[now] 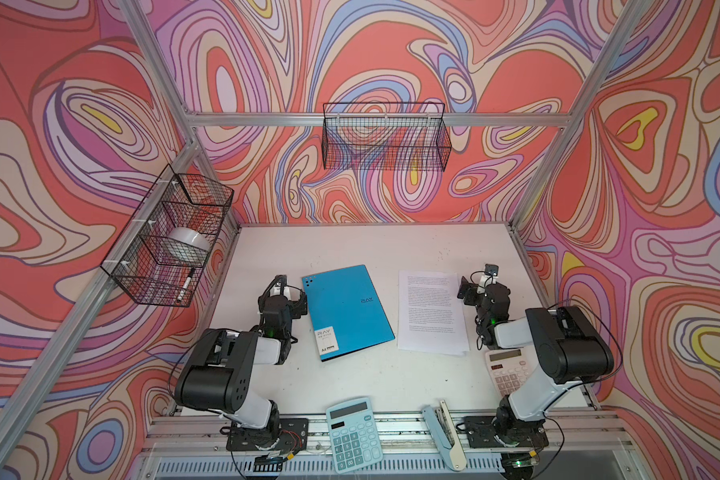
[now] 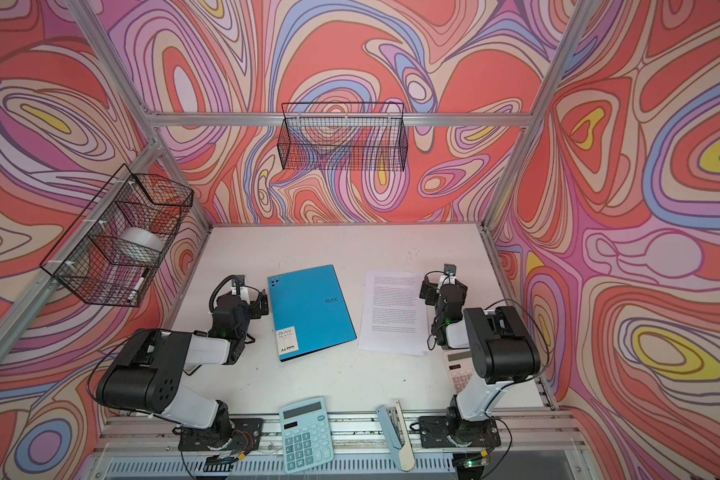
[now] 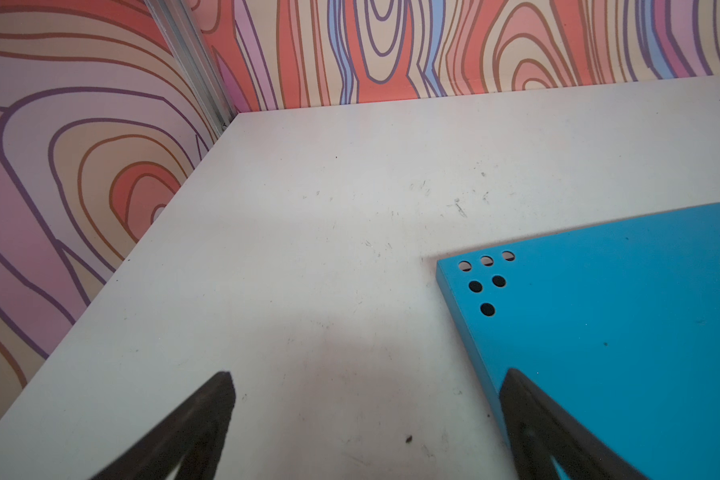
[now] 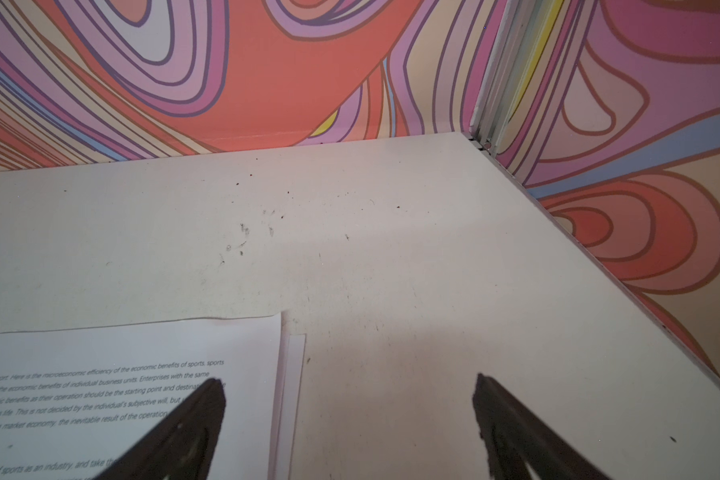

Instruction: Put the files into the folder

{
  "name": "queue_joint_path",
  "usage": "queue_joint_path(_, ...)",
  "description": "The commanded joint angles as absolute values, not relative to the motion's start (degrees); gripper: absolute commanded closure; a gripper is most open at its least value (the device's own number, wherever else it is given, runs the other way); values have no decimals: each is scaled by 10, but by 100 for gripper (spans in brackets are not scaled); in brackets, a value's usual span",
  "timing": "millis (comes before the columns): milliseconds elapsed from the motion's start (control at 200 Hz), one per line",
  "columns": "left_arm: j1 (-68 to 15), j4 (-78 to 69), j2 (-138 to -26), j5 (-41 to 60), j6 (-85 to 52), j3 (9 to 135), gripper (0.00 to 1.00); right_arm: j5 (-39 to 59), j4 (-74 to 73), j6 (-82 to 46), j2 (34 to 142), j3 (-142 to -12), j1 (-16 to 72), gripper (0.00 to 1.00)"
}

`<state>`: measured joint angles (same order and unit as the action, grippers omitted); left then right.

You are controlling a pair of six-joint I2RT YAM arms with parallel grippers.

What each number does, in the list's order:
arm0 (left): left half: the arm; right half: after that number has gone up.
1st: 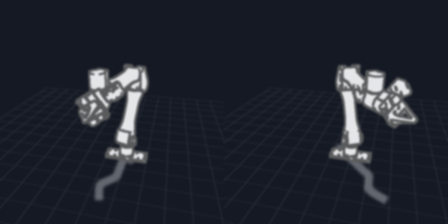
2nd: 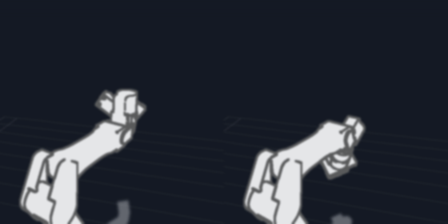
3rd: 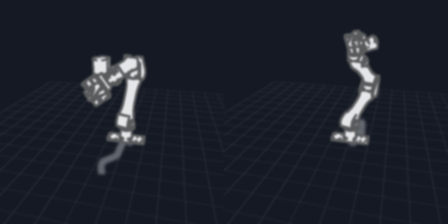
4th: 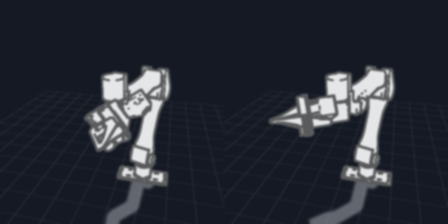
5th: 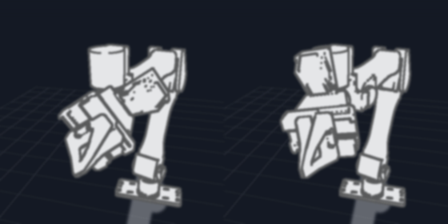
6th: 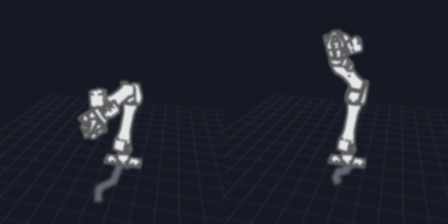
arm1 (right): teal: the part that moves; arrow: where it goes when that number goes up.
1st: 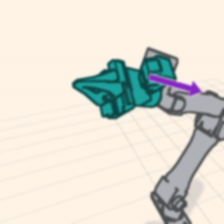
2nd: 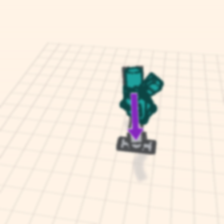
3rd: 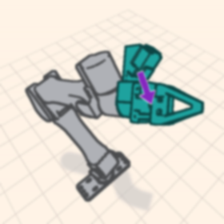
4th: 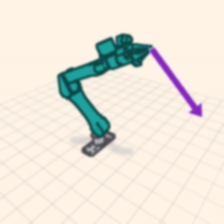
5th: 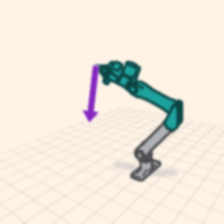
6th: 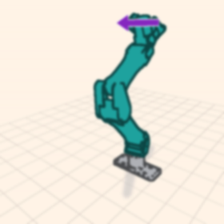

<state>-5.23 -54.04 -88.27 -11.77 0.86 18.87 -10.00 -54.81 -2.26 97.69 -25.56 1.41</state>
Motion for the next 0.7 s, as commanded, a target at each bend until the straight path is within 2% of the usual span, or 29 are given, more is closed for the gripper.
queue_joint_path(0,-49,-554,-888,-114,14,197,0,-97,-557,-26,985,-265,11,1)
queue_joint_path(696,-49,-559,-876,-114,17,191,0,-95,-555,-28,985,-265,10,2)
